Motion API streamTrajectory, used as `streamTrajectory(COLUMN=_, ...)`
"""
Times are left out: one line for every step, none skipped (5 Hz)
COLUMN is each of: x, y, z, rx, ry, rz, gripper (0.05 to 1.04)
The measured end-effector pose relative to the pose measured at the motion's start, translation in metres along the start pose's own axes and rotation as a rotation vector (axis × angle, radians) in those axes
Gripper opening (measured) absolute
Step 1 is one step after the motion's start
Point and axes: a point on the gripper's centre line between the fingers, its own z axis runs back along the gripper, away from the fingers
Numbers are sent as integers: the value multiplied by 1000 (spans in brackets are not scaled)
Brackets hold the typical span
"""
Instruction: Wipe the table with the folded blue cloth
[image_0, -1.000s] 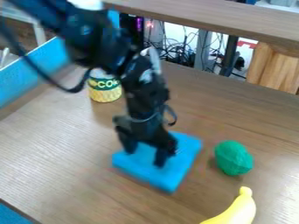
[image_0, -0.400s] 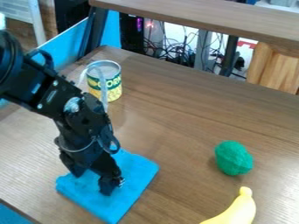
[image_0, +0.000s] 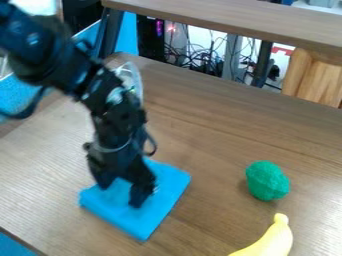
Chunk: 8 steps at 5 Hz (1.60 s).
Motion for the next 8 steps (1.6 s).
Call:
streamTrajectory(x=32, y=-4, z=-6, rx=-18, ry=3, rz=63, gripper=1000)
streamTrajectory(x=59, y=-9, z=-7, rx=-33, ry=-16, rz=91, gripper=1000)
streamTrajectory(x=88, y=-17, z=4, rx=-50, ry=-66, rz=103, gripper=1000)
streamTrajectory(x=108, y=-20, z=5, rx=-60, ry=-72, rz=123, gripper=1000)
streamTrajectory(x=106, y=-19, z=5, rx=-58, ry=-64, rz=125, gripper=1000)
streamTrajectory(x=64, y=-16, z=-5, rx=-41, ry=7, rz=100, gripper=1000)
streamTrajectory(x=35, y=-14, z=11, rx=-43, ry=-4, rz=85, gripper=1000)
streamTrajectory(x=4, y=-25, z=25, rx=-70, ry=0, rz=55, gripper=1000)
